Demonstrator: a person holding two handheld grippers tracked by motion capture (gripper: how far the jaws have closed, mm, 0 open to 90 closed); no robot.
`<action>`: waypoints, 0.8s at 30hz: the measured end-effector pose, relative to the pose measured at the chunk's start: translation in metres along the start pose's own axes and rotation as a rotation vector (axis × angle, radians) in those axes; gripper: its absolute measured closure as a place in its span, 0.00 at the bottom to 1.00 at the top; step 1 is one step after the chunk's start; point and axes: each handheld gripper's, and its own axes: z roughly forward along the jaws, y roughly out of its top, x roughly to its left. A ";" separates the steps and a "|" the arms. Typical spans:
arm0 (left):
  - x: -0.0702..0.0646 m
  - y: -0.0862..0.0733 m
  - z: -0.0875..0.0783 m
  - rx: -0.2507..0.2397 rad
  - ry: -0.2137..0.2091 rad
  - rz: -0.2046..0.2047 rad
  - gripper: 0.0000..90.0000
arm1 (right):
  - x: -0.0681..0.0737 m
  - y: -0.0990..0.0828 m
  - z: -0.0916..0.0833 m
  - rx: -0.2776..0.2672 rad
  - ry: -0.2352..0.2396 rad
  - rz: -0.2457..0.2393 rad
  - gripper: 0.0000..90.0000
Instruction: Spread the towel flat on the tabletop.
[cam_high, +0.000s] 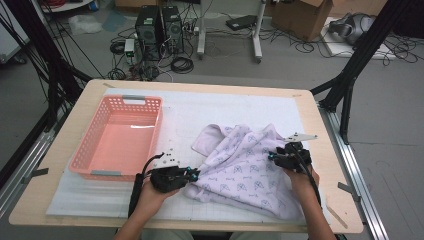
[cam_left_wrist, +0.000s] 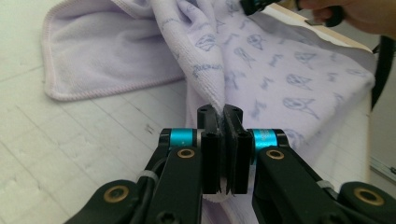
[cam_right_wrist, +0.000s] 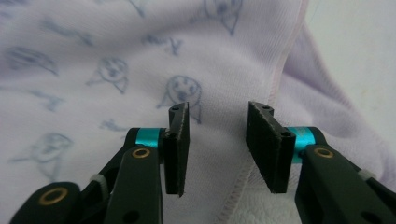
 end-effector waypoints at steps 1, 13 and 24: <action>-0.001 -0.002 -0.002 0.004 -0.001 0.002 0.96 | 0.000 -0.001 0.001 0.007 0.011 0.000 0.83; 0.000 -0.005 0.003 -0.007 -0.015 -0.019 0.93 | -0.007 -0.022 -0.033 -0.073 0.054 0.018 0.68; 0.030 0.040 0.053 -0.051 0.049 -0.152 0.50 | -0.006 -0.009 0.000 -0.048 0.015 0.060 0.63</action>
